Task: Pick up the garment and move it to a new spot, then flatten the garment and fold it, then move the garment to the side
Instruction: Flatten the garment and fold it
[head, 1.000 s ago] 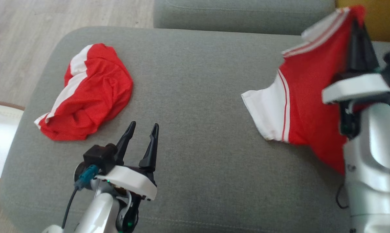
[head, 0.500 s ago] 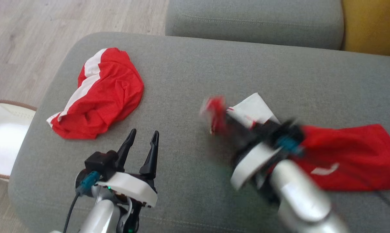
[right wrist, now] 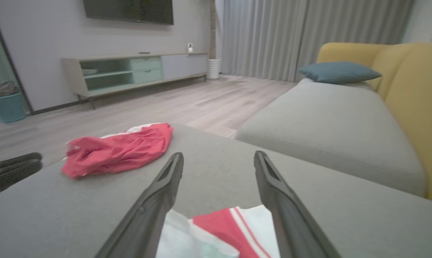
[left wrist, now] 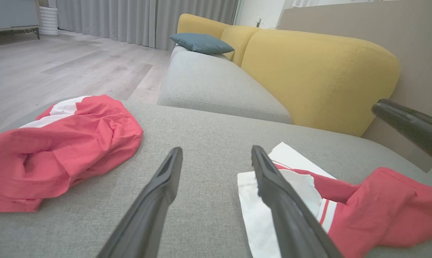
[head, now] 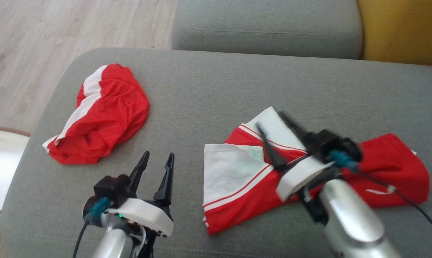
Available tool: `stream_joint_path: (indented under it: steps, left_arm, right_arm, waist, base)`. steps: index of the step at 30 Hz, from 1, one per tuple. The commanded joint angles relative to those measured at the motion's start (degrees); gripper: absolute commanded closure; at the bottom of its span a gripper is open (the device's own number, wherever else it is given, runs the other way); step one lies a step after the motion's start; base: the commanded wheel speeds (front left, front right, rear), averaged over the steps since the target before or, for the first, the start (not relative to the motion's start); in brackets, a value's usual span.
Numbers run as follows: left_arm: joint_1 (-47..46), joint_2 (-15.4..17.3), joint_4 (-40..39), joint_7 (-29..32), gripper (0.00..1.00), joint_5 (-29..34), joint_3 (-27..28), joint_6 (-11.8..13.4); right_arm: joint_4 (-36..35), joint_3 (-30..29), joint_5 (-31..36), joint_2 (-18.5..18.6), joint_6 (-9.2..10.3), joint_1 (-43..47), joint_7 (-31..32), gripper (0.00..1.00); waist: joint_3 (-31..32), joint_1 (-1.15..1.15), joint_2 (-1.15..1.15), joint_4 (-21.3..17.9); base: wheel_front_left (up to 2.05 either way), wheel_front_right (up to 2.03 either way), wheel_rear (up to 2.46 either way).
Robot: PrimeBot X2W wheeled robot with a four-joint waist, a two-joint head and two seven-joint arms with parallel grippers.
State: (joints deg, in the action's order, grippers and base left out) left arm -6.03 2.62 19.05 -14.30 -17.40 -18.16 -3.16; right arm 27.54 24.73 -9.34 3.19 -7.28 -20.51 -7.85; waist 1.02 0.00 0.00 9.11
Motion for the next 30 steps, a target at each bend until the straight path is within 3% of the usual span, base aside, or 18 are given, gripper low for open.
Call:
stream_joint_path:
  steps: [1,8,14,20,30]
  left_arm:
    - [-2.05,0.26,-2.24,-0.70,0.00,-0.55,1.74,0.26]
    - [-2.07,0.26,-3.93,-0.70,0.00,-0.88,2.02,0.65]
    - [-1.84,0.26,-5.38,-0.70,0.00,-1.48,2.56,0.87]
    - [-1.62,0.26,-5.90,-0.70,0.00,-1.55,2.40,0.63]
    - [-2.40,0.26,-5.83,-0.70,0.00,-1.42,1.99,0.18]
  right_arm:
    - [-2.14,-1.83,1.19,-0.31,-0.21,-1.25,-1.05,0.00]
    - [-7.54,-16.42,6.25,-0.31,-0.21,3.85,-3.72,0.00]
    - [-13.22,-23.70,4.90,-0.31,-0.21,10.81,-4.65,0.00]
    - [-14.67,-24.63,2.73,-0.31,-0.21,14.99,-4.99,0.00]
    - [-14.88,-25.17,2.52,-0.31,-0.21,14.04,-4.52,0.00]
  waist:
    - [0.27,0.00,0.00,-0.71]
    - [0.22,0.00,0.00,-2.85]
    - [-0.31,0.00,0.00,-4.79]
    - [-0.84,0.00,0.00,-6.64]
    - [-1.78,0.00,0.00,-6.60]
  base:
    - [0.00,0.00,0.00]
    - [0.00,0.00,0.00]
    - [0.00,0.00,0.00]
    - [0.00,0.00,0.00]
    - [0.00,0.00,0.00]
